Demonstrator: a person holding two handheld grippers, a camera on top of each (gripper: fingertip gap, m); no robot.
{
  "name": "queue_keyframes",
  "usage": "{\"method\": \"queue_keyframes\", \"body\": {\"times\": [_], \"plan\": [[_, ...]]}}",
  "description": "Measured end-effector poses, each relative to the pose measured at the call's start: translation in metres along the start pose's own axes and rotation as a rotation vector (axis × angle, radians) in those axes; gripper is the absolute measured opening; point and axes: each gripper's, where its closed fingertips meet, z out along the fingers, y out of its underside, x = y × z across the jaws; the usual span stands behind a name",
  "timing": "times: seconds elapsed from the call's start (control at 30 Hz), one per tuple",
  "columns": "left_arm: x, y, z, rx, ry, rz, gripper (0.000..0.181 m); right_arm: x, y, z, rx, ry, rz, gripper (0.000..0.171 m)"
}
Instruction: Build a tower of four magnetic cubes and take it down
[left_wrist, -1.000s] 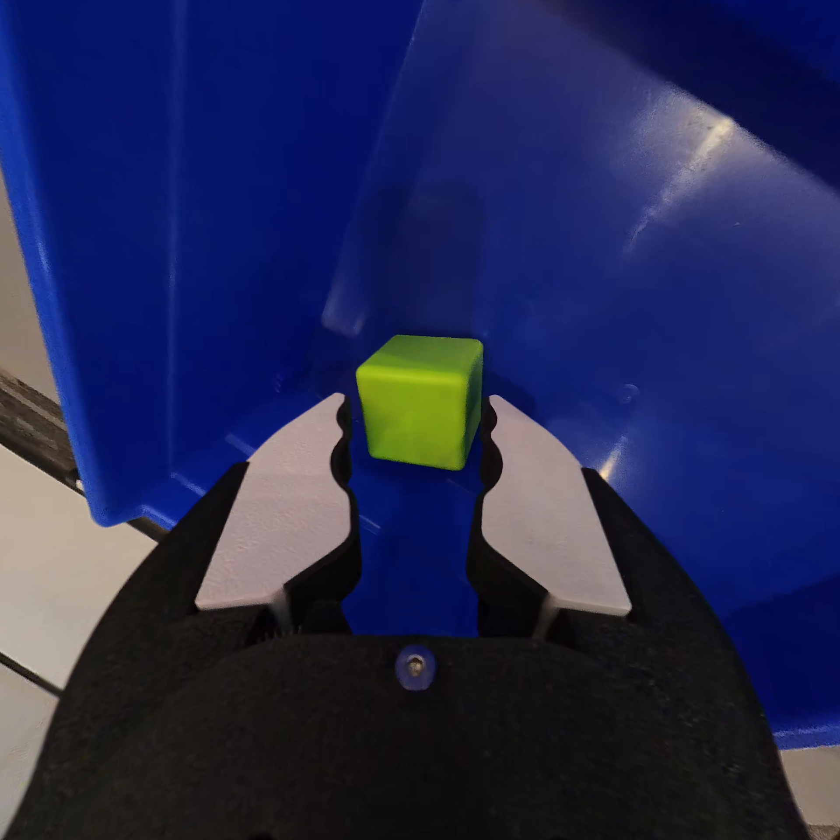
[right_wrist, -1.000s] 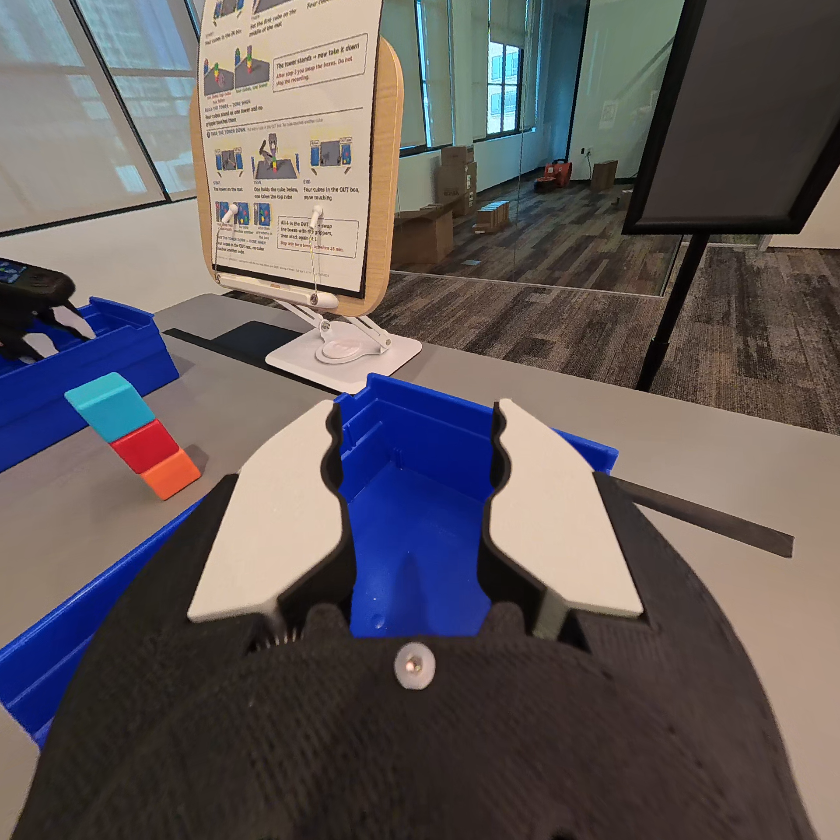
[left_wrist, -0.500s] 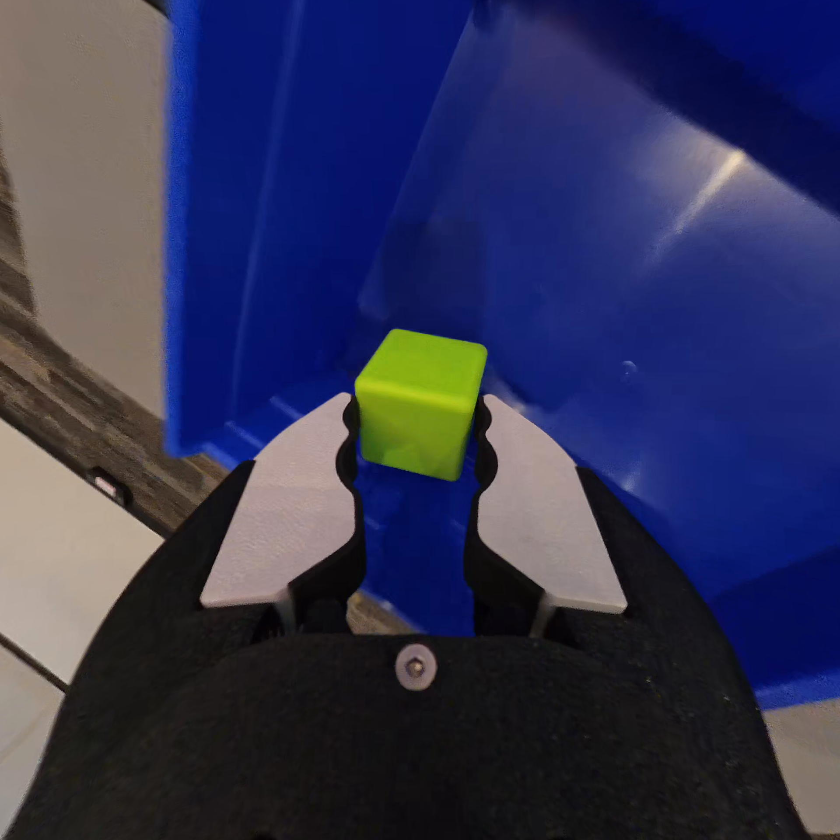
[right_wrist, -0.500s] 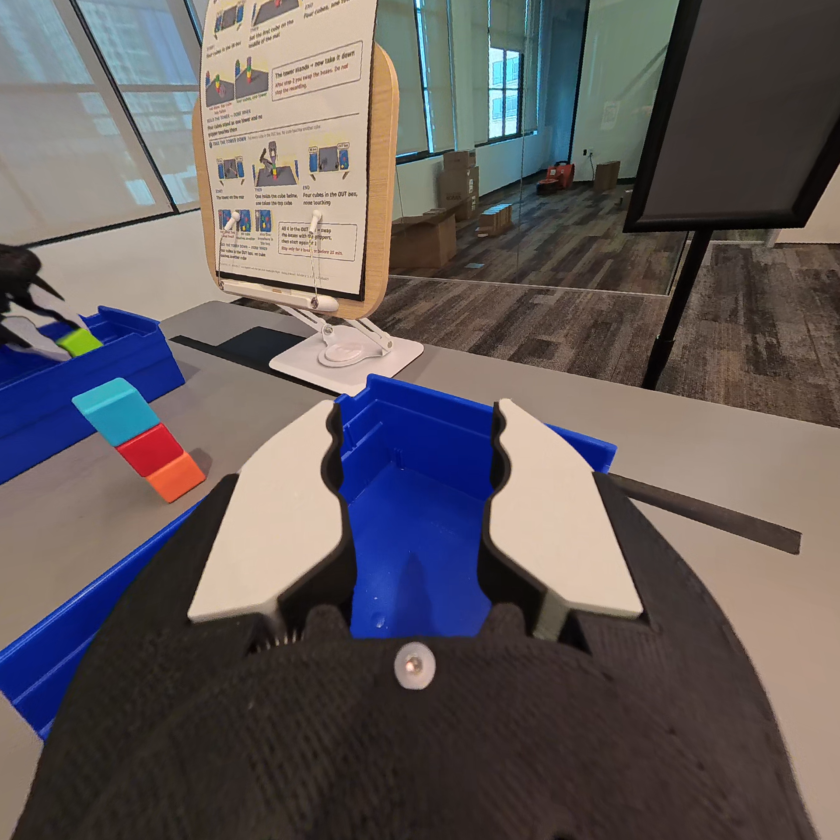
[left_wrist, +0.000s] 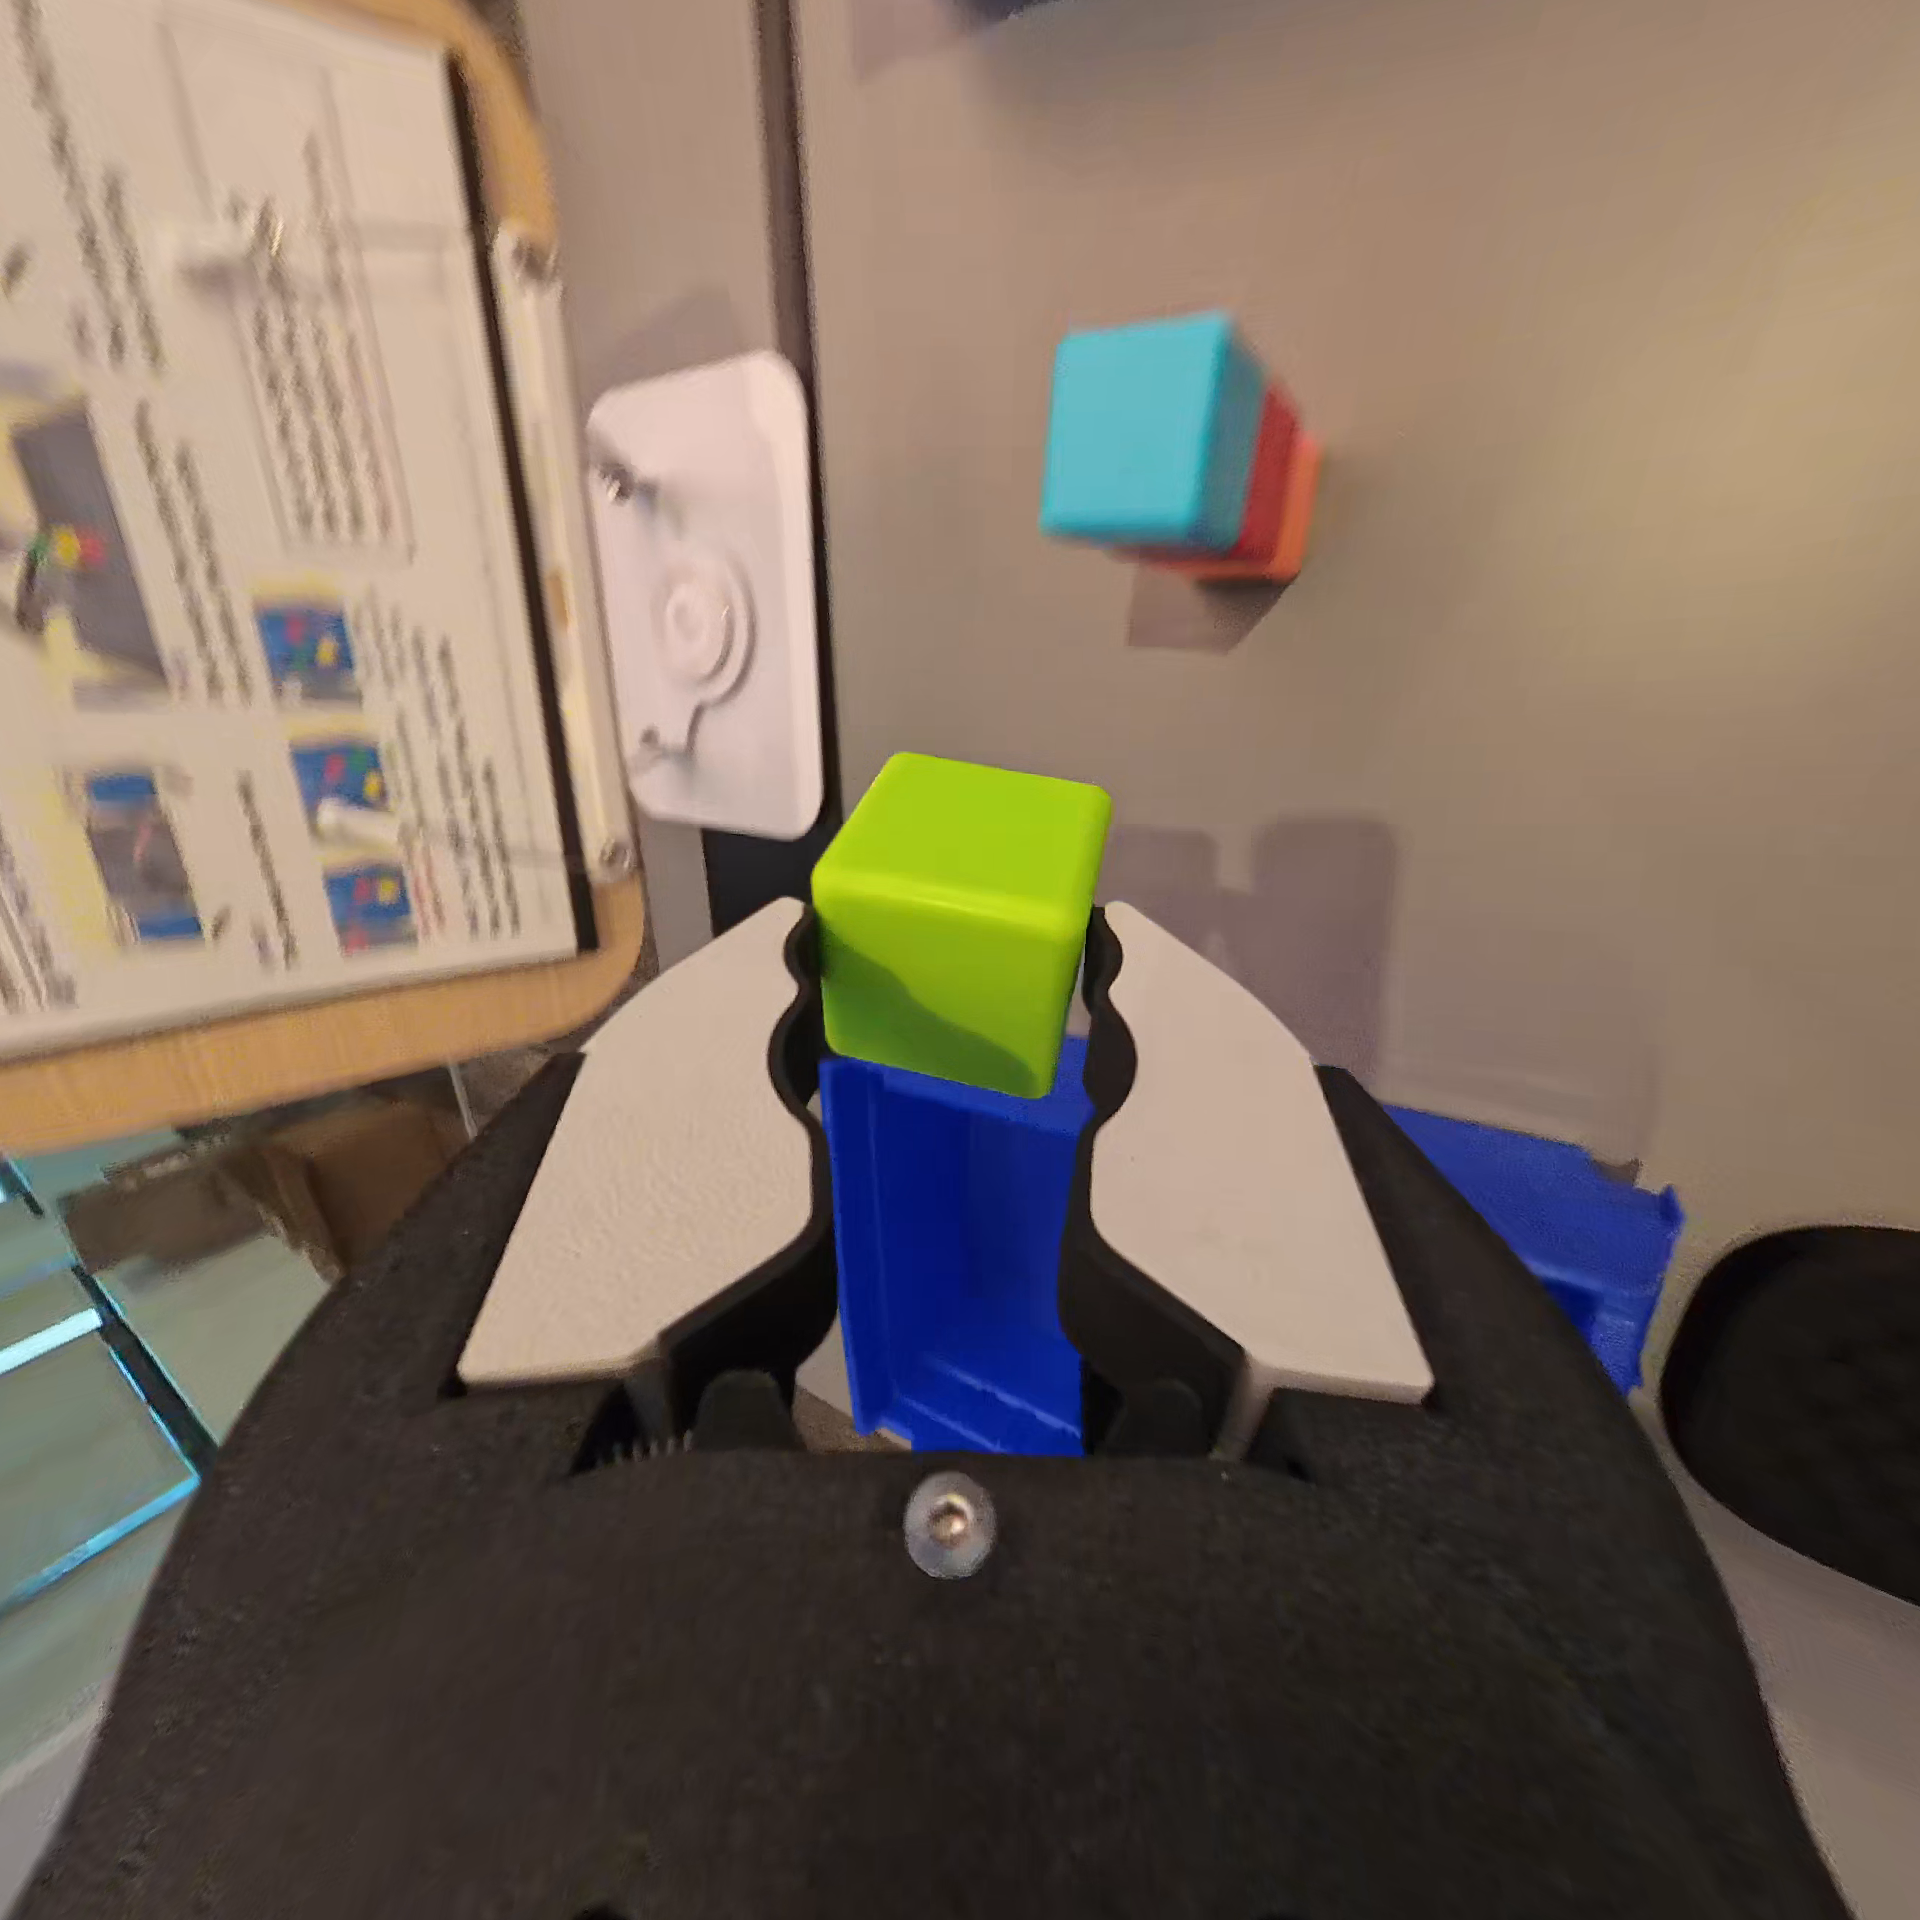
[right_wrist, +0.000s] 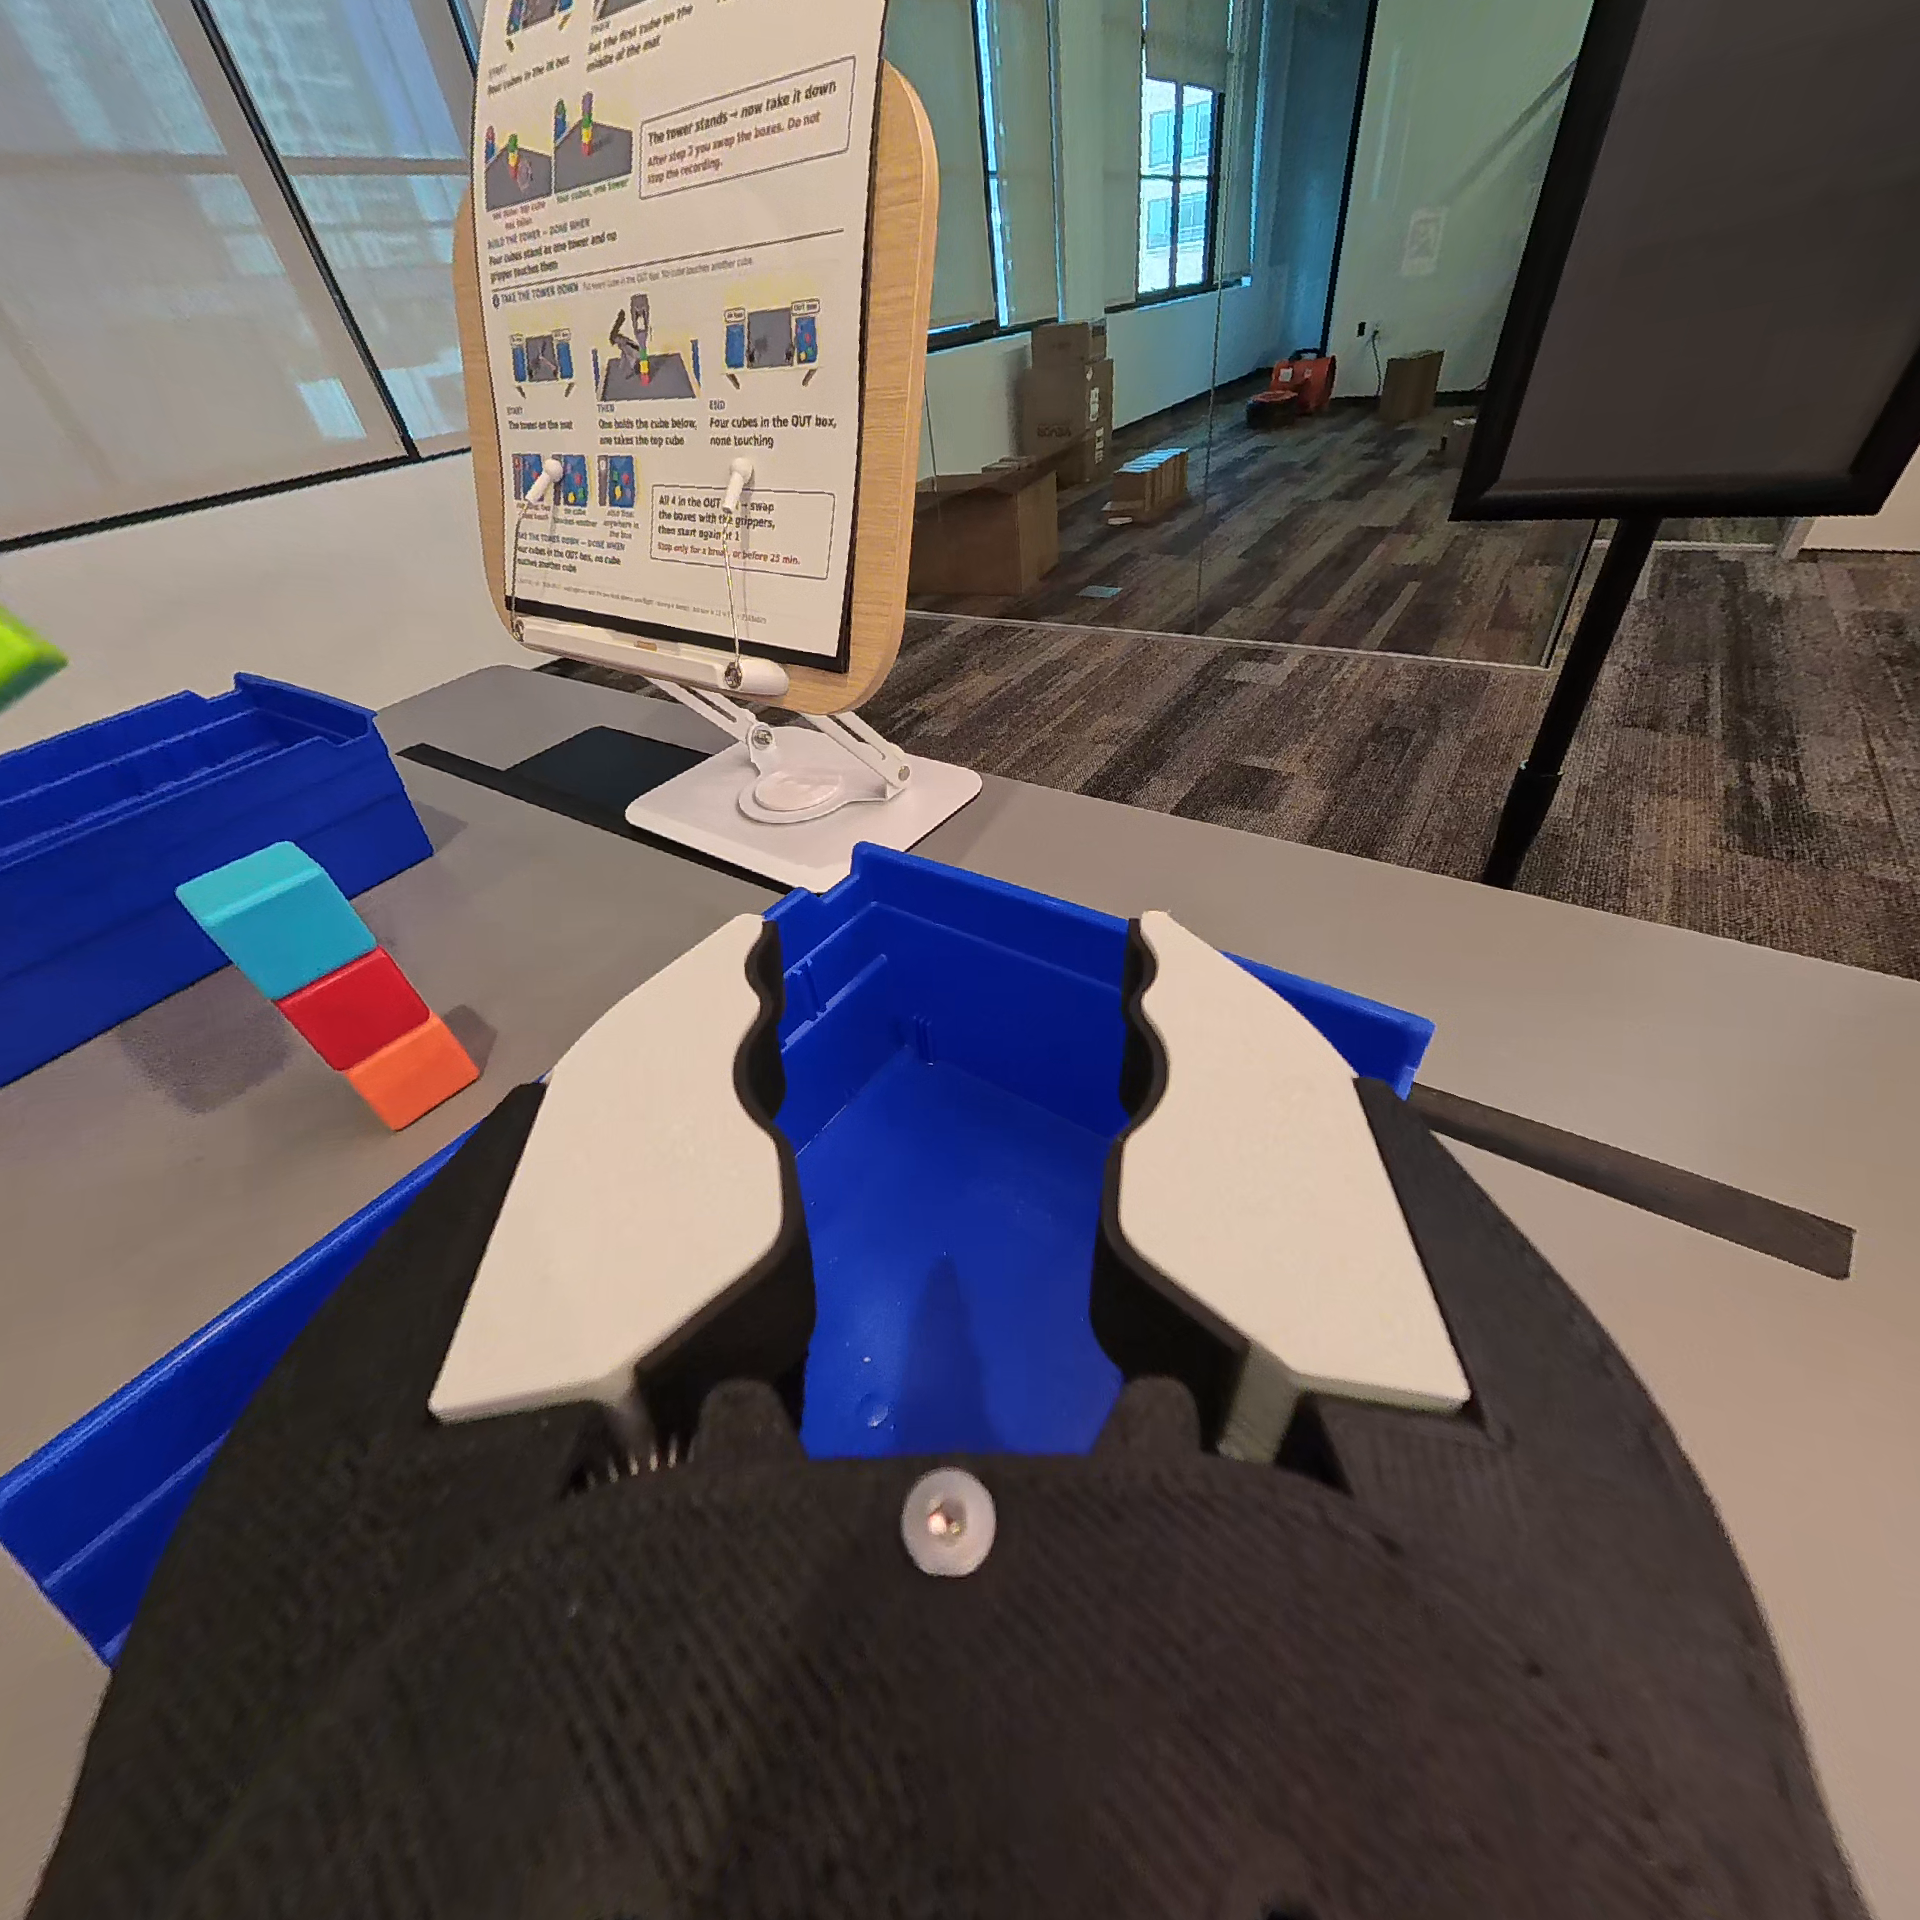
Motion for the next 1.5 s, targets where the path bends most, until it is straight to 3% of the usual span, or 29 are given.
{"method": "queue_keyframes", "body": {"times": [0.1, 0.4, 0.9, 1.0, 1.1, 1.2, 1.37, 1.5], "plan": [[0.013, -0.034, 0.015, -0.054, 0.037, 0.087, 0.049, 0.001, 0.0, -0.001, 0.006, -0.004, 0.012, 0.063], [0.023, -0.067, 0.06, -0.243, 0.084, 0.184, 0.048, 0.002, -0.003, -0.005, 0.029, -0.029, 0.04, 0.063], [0.024, -0.071, 0.081, -0.266, 0.17, 0.099, 0.049, 0.001, -0.011, -0.014, 0.082, -0.078, 0.093, 0.063], [0.02, -0.07, 0.08, -0.25, 0.161, 0.075, 0.057, -0.001, -0.011, -0.012, 0.071, -0.077, 0.081, 0.063], [0.013, -0.079, 0.069, -0.132, 0.147, -0.004, 0.064, -0.004, -0.008, -0.009, 0.048, -0.084, 0.071, 0.063], [-0.003, -0.091, 0.046, 0.111, 0.07, -0.157, 0.066, -0.009, -0.007, -0.006, 0.031, -0.095, 0.058, 0.063], [-0.014, -0.082, 0.019, 0.566, -0.045, -0.651, 0.083, -0.019, -0.013, -0.001, 0.03, -0.11, 0.029, 0.063], [0.001, -0.047, 0.045, 0.702, -0.176, -1.007, 0.088, -0.029, -0.016, 0.005, 0.021, -0.11, -0.013, 0.063]]}}
